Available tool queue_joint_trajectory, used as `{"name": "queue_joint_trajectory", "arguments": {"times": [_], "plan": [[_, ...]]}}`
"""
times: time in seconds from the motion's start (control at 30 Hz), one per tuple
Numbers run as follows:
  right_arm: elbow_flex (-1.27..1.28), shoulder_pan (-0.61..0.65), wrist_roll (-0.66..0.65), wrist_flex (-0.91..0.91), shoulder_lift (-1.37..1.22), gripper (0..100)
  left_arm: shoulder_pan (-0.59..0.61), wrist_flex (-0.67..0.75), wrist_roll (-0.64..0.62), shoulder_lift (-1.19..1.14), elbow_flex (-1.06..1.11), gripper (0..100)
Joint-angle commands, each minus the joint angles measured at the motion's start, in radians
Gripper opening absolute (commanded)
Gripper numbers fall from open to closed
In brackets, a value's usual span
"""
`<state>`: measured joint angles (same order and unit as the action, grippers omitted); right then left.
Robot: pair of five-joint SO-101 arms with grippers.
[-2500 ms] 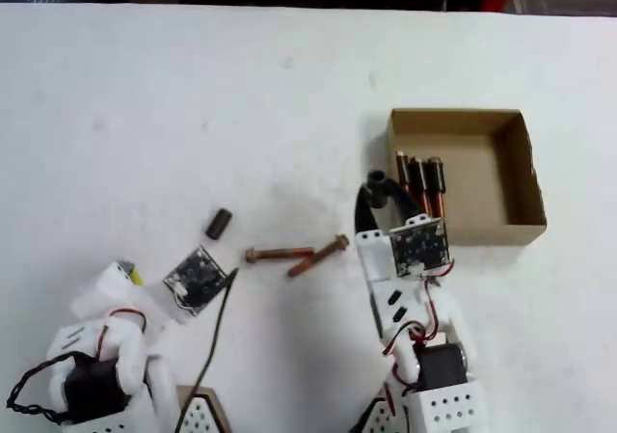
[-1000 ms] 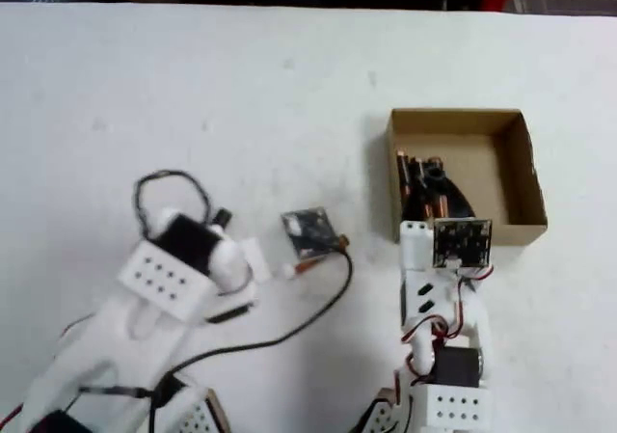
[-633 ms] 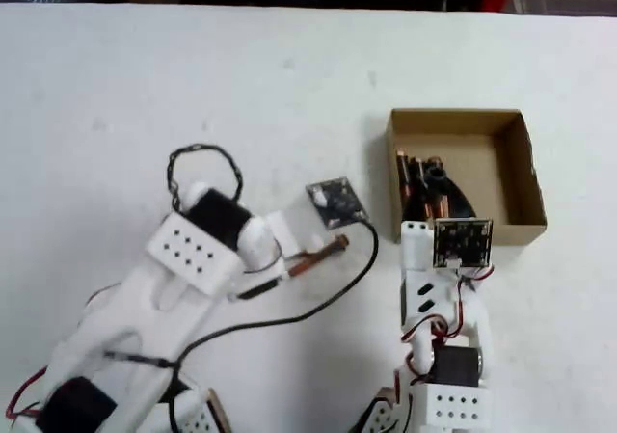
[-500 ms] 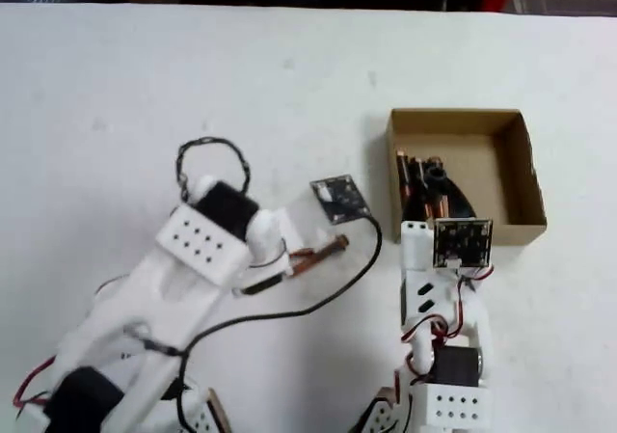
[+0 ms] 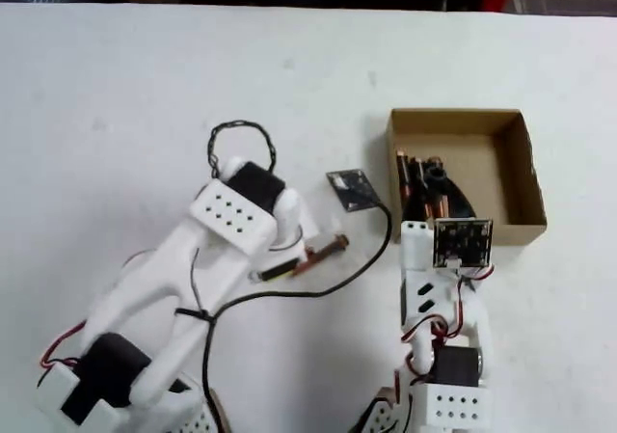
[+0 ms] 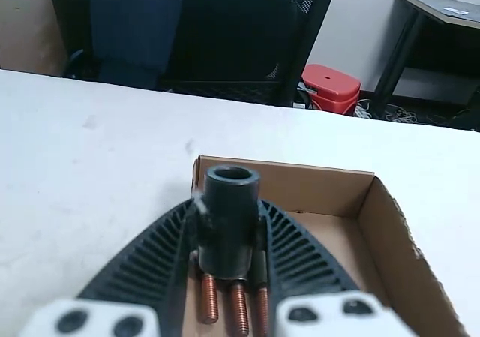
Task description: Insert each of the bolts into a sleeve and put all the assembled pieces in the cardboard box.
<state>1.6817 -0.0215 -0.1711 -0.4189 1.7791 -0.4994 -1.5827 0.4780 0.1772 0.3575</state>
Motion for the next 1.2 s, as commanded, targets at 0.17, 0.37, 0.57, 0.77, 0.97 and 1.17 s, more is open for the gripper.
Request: {"name": "queue_joint_trajectory", "arguments": {"times": [0.17,0.37,0.57,0.77,0.97,1.17], "plan": [[0.009,-0.065,0.009,0.047,0.016,1.7,-0.015,0.123,-0.003,0.004,-0.046,3],[0.009,-0.076,0.011,0.058,0.016,1.7,-0.073,0.184,-0.003,-0.005,-0.038,3],[0.009,-0.077,0.011,0.058,0.016,1.7,-0.143,0.249,-0.003,-0.101,-0.040,4],[0.009,-0.077,0.011,0.058,0.016,1.7,-0.137,0.307,-0.009,-0.186,-0.048,11],[0.009,-0.077,0.011,0.058,0.016,1.7,-0.137,0.388,-0.009,-0.191,-0.048,11],[0.009,-0.077,0.011,0.058,0.016,1.7,-0.136,0.476,-0.008,-0.194,-0.038,11]]}}
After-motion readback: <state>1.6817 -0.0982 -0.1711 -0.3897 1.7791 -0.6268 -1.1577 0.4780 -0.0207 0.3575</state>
